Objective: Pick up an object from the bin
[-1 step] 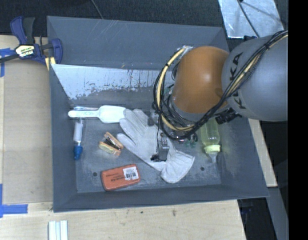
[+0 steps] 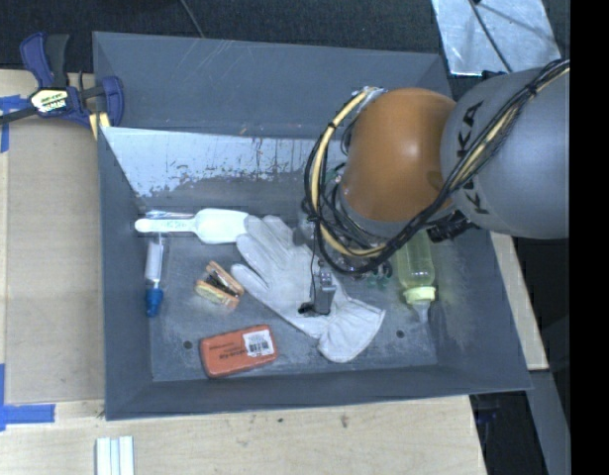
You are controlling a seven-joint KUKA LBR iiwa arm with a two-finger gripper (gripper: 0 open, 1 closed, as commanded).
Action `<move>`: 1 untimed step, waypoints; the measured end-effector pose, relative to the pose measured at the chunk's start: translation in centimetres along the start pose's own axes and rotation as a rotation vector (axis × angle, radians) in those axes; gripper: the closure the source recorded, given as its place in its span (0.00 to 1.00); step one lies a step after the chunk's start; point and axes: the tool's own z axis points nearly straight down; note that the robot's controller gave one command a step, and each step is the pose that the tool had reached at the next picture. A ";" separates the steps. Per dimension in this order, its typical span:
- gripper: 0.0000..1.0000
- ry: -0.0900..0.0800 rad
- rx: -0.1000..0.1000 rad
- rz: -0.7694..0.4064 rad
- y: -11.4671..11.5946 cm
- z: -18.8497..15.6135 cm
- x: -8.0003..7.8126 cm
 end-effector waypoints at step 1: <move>0.00 -0.008 0.000 -0.050 0.8 3.4 0.0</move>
Offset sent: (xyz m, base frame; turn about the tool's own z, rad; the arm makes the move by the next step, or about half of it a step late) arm 0.0024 0.0441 -0.0907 -0.1002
